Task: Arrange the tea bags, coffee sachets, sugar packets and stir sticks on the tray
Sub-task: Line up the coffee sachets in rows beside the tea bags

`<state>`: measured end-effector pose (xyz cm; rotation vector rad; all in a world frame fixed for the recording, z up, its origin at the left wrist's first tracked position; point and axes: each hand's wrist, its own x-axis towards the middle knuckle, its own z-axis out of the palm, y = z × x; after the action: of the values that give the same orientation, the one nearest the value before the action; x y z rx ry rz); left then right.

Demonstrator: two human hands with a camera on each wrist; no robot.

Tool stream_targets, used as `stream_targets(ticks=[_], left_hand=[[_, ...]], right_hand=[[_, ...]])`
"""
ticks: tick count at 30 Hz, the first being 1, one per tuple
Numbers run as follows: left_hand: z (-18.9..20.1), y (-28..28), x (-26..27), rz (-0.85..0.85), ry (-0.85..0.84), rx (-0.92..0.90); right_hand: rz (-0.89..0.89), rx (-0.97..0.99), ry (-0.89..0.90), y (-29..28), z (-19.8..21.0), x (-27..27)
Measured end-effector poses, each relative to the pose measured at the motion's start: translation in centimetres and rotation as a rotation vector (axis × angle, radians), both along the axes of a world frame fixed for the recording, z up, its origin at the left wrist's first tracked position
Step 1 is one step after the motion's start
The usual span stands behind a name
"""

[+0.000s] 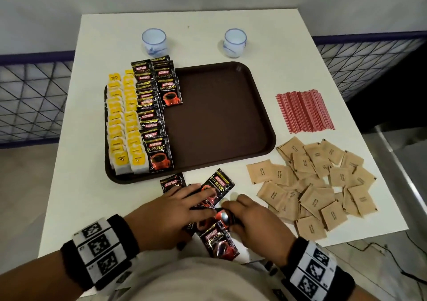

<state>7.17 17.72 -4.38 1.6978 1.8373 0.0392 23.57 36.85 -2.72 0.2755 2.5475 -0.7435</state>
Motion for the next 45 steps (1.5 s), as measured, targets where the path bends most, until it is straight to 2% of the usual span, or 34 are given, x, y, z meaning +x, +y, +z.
stream_targets(ticks=[6,8,10,13,18,21,27,34,39,45], left_hand=[[0.3,-2.4,-0.9,0.207,-0.12,0.191],[0.7,-2.9,-1.2,0.328,-0.087,0.251],[1.0,-3.2,-1.2,0.413,-0.041,0.197],[0.6,-3.6,-0.6,0.405,0.015,0.078],[-0.6,-3.9,0.3,0.335,0.042,0.148],[-0.7,-3.8,0.7,0.362,0.03,0.204],[-1.0,-2.9,1.1,0.416,0.012,0.212],[-1.5,-1.4,1.3,0.411,-0.018,0.21],[-1.5,-0.7,1.3,0.377,-0.042,0.215],[-1.7,-0.3,1.3,0.407,-0.129,0.246]], right_hand=[[0.001,-0.045,0.082,0.5,1.4,-1.1],[0.068,-0.011,0.102,0.9,1.9,-1.5],[0.173,0.059,0.083,0.7,2.1,-2.3],[0.272,0.148,0.045,-0.2,1.4,-3.2],[0.281,0.186,0.032,-0.9,0.7,-3.6],[0.255,0.176,0.055,-0.8,0.9,-3.6],[0.223,0.221,-0.017,-1.1,1.2,-3.9],[0.122,0.111,-0.059,-1.3,0.5,-3.9],[0.113,0.057,-0.047,-1.5,0.8,-4.1],[-0.088,-0.18,-0.066,-1.2,0.9,-5.0]])
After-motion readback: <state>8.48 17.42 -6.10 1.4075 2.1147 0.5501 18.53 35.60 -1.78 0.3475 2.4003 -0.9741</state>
